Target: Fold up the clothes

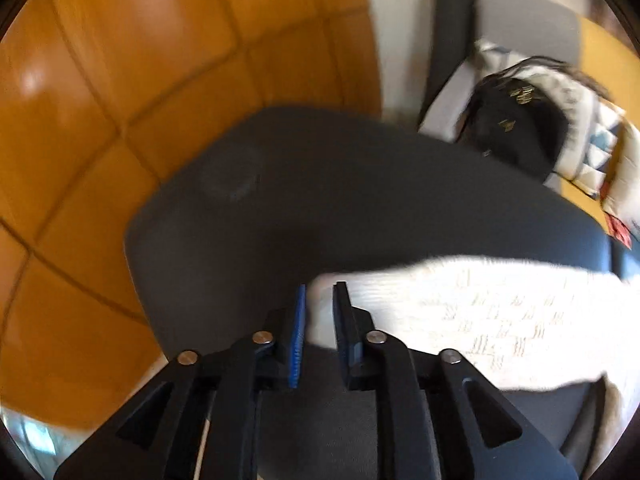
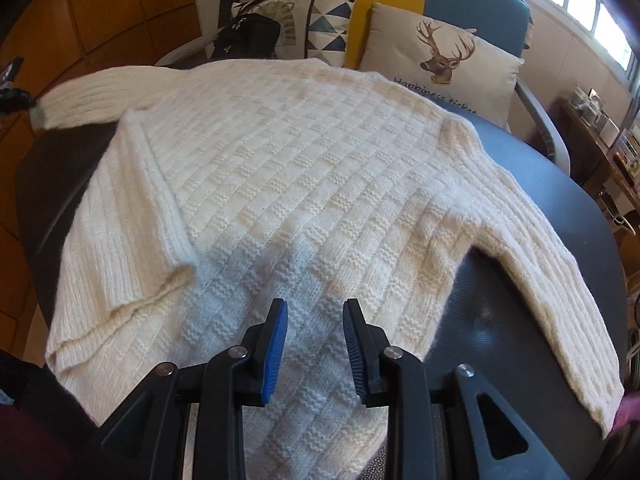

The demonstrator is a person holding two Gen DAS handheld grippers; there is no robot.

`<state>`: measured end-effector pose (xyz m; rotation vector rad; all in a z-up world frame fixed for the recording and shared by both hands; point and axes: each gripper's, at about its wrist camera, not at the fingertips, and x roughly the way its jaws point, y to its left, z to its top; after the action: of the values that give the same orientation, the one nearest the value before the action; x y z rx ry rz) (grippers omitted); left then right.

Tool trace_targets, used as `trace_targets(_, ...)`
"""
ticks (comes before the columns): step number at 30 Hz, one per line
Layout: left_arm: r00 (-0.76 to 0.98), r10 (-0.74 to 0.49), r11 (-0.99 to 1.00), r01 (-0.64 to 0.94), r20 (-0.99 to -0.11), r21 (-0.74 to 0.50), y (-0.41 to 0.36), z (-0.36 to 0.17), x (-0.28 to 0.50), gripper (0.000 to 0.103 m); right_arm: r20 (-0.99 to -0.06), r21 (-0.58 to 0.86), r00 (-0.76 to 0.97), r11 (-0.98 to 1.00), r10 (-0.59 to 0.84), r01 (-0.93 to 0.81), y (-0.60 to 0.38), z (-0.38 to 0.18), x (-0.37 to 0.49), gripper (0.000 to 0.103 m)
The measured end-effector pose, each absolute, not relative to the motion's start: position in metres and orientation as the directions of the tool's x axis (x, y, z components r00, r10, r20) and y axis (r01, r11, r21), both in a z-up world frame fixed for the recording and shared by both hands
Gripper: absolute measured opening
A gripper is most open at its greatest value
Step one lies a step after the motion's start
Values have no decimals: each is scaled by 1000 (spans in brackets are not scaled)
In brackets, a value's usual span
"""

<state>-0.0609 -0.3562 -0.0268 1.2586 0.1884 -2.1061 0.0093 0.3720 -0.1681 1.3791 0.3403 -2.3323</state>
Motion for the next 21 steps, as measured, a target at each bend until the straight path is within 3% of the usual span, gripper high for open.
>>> trace_targets(4, -240, -414, -713, 686, -878, 148, -372, -58, -66, 18, -880, 48, -399, -884, -257, 465, 377, -161, 9, 28)
trace_targets(5, -292, -379, -731, 676, -878, 91, -361, -59, -73, 18, -881, 75, -387, -887, -273, 455, 383, -159, 8, 28)
trace_targets(11, -478, -54, -903, 397, -877, -161, -238, -64, -57, 19, -786, 456, -235, -793, -572, 404, 417, -155, 15, 33)
trace_targets(15, -490, 144, -950, 174, -860, -258, -136, -75, -42, 25, -807, 433, -226, -807, -546, 402, 410, -168, 20, 37)
trace_targets(19, -454, 275, -952, -2, -847, -308, -49, -87, -21, 25, -694, 579, -206, -705, -690, 411, 390, -171, 14, 37)
trace_targets(21, -427, 333, -937, -49, -841, -347, -30, -89, -15, 25, -698, 576, -216, -714, -683, 397, 371, -178, 2, 38)
